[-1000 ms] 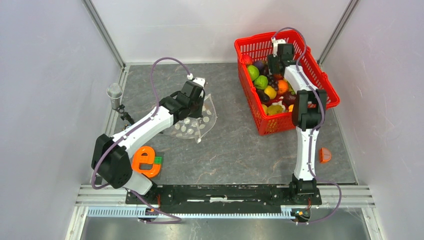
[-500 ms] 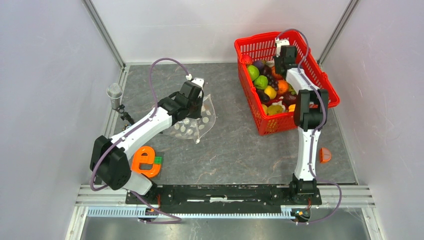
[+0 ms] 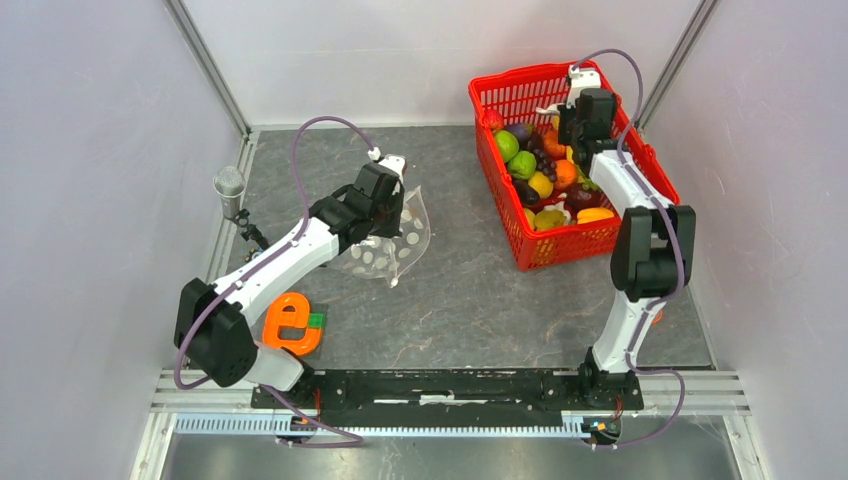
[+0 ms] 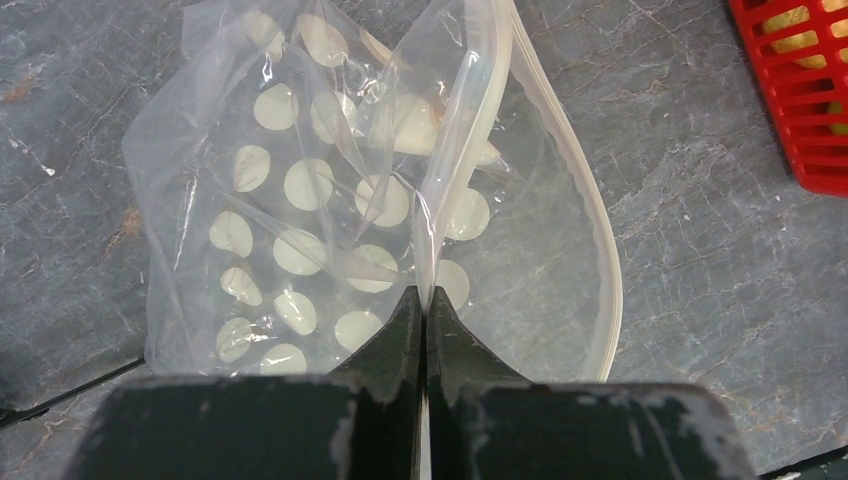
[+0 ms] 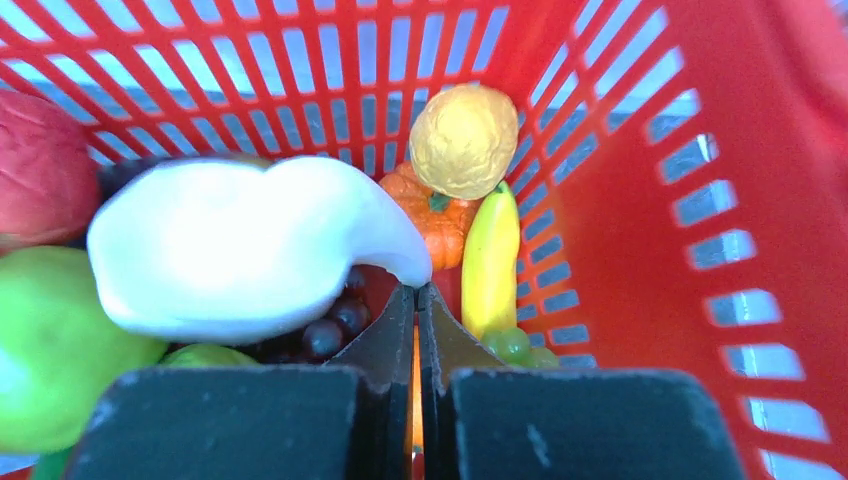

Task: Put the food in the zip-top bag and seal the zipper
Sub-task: Pick up the fake vegetable from the bin, then place the fake vegetable in the zipper food storage bag.

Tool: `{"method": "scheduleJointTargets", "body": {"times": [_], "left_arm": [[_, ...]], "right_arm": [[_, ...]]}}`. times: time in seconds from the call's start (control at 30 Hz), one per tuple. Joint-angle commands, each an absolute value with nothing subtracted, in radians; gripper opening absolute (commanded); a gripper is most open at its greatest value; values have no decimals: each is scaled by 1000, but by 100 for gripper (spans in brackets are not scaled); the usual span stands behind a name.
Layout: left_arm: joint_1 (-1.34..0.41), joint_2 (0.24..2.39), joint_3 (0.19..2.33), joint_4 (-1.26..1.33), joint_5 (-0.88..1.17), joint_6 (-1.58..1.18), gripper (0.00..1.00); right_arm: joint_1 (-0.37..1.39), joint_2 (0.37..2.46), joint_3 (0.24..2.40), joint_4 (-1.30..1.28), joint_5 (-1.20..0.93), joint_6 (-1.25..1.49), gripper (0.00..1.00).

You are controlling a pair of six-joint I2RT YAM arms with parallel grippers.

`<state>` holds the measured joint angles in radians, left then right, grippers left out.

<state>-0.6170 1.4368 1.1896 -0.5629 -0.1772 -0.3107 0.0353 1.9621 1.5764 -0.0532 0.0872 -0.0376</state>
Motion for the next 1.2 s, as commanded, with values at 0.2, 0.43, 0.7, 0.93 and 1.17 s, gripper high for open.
{"method": "scheduleJointTargets", "body": {"times": [0.2, 0.43, 0.7, 0.93, 1.17], "left_arm": [[-613, 1404, 1197, -517, -126, -324, 2], [-612, 1412, 1205, -506, -80, -334, 2], [-612, 1400, 1206, -500, -48, -340, 2], [-612, 1378, 1204, -497, -37, -344, 2], [-612, 1360, 1200, -495, -19, -347, 2]], "right_arm": [[38, 1627, 1358, 31, -30, 62, 0], [128, 1365, 1102, 119, -407, 111, 0], [459, 1277, 1026, 2, -210, -129, 0], [680, 1323, 1038, -87, -35, -300, 0], [797, 1401, 1060, -105, 187, -384, 0]]}}
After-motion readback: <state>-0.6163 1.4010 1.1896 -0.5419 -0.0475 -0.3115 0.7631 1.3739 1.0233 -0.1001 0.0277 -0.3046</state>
